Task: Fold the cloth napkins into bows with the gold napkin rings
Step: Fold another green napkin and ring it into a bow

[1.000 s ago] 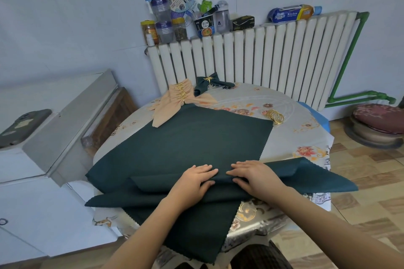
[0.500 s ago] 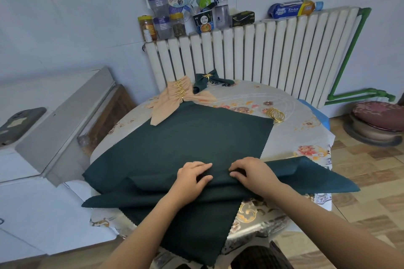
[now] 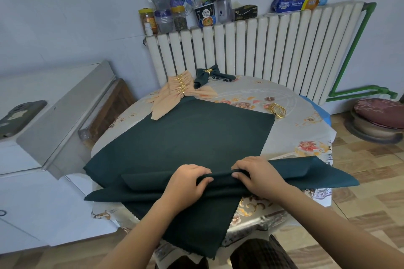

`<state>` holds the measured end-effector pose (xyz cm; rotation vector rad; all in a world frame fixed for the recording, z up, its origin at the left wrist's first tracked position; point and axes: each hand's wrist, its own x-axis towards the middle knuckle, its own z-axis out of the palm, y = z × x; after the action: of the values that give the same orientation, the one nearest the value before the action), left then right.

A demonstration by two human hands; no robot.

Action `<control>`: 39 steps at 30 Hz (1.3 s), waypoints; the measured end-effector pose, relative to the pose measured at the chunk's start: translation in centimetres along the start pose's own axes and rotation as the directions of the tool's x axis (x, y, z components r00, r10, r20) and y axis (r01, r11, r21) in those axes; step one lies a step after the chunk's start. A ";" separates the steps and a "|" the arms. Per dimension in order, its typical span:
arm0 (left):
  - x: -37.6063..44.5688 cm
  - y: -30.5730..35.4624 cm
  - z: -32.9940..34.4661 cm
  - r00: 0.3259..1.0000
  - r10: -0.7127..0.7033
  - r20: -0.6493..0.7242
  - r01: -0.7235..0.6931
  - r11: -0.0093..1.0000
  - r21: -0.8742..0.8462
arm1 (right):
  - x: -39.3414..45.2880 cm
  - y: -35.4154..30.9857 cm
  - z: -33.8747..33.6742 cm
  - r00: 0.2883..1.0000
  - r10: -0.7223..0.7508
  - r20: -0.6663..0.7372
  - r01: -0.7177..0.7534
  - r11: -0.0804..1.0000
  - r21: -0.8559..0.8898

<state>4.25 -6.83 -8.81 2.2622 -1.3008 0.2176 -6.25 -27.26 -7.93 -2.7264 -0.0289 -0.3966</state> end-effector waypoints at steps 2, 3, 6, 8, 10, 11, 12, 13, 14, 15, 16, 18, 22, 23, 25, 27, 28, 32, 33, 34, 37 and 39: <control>-0.6 0.2 -0.1 1.000 0.010 0.018 -0.011 1.000 0.013 | -0.5 -0.2 -0.2 0.999 0.009 0.040 -0.009 1.000 -0.013; -0.9 0.3 -0.2 0.999 0.012 0.031 -0.012 1.000 0.016 | -0.7 -0.3 -0.2 0.998 0.019 0.066 -0.017 1.000 -0.023; -1.8 0.5 -0.1 0.998 0.018 0.066 -0.019 1.000 0.022 | -1.3 -0.3 -0.3 0.993 0.017 0.117 -0.009 0.998 -0.069; -2.5 0.4 0.3 0.995 0.028 0.100 -0.032 0.999 0.043 | -1.7 -0.2 -0.1 0.990 -0.006 0.141 0.020 0.995 -0.096; -3.2 0.2 0.6 0.989 0.031 0.147 -0.042 0.996 0.076 | -2.4 -0.1 0.3 0.983 0.004 0.184 0.021 0.991 -0.131; -3.3 0.2 0.7 0.982 0.019 0.187 -0.036 0.995 0.090 | -2.7 0.0 0.6 0.980 -0.006 0.199 0.034 0.990 -0.135; -3.4 0.2 0.7 0.973 0.007 0.229 -0.034 0.993 0.112 | -3.1 0.2 0.8 0.977 -0.018 0.214 0.046 0.991 -0.129; -3.5 0.2 0.7 0.960 -0.010 0.281 -0.031 0.989 0.144 | -3.4 0.4 1.1 0.974 -0.020 0.228 0.049 0.991 -0.122; -3.5 0.3 0.5 0.942 -0.031 0.333 -0.032 0.983 0.183 | -3.6 0.7 1.4 0.970 -0.018 0.241 0.050 0.991 -0.125; -3.7 0.4 0.3 0.927 -0.049 0.373 -0.035 0.976 0.216 | -3.7 0.7 1.5 0.967 -0.018 0.254 0.054 0.989 -0.136; -3.7 0.6 0.2 0.913 -0.066 0.403 -0.033 0.972 0.235 | -3.7 0.7 1.5 0.963 -0.014 0.270 0.055 0.988 -0.143; -3.7 1.0 -0.2 0.890 -0.095 0.447 -0.020 0.969 0.246 | -3.5 0.1 1.4 0.968 -0.016 0.249 0.058 0.985 -0.161; -3.7 1.1 -0.1 0.878 -0.102 0.468 -0.024 0.967 0.254 | -1.7 -3.0 1.7 1.000 -0.031 0.007 0.031 0.999 -0.019; -3.6 0.9 0.0 0.879 -0.106 0.465 0.002 0.976 0.218 | -0.9 -4.2 1.8 0.999 0.028 0.040 -0.031 0.996 0.078; -3.2 0.8 0.0 0.900 -0.129 0.416 0.139 0.990 0.007 | 0.5 -5.8 2.2 0.980 0.169 0.100 -0.188 0.955 0.228; -3.3 0.1 -0.4 0.922 -0.232 0.311 0.306 0.927 -0.217 | 1.4 -6.6 3.0 0.955 0.281 0.098 -0.298 0.895 0.331; -3.4 -0.3 -0.7 0.929 -0.283 0.238 0.342 0.902 -0.262 | 1.6 -6.7 3.4 0.943 0.316 0.107 -0.333 0.881 0.337; -4.4 -2.6 -2.2 0.906 -0.405 0.126 0.424 0.880 -0.215 | 2.0 -7.2 4.3 0.930 0.333 0.156 -0.366 0.883 0.294; -4.3 -3.0 -2.6 0.899 -0.416 0.137 0.436 0.879 -0.191 | 2.0 -7.3 4.4 0.931 0.331 0.155 -0.363 0.887 0.285; -4.1 -3.3 -3.0 0.895 -0.422 0.147 0.442 0.883 -0.156 | 2.1 -7.5 4.4 0.933 0.326 0.155 -0.357 0.894 0.271; -2.8 -3.7 -4.1 0.846 -0.485 0.223 0.499 0.867 -0.006 | 2.0 -7.8 4.6 0.936 0.319 0.149 -0.344 0.917 0.202; -1.9 -3.6 -5.1 0.784 -0.545 0.298 0.535 0.836 0.122 | 2.0 -8.1 4.6 0.936 0.316 0.158 -0.341 0.925 0.168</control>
<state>6.87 -1.33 -6.41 2.6680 -0.7222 -0.3574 -3.70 -18.09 -8.44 -2.4968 0.3353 -0.1130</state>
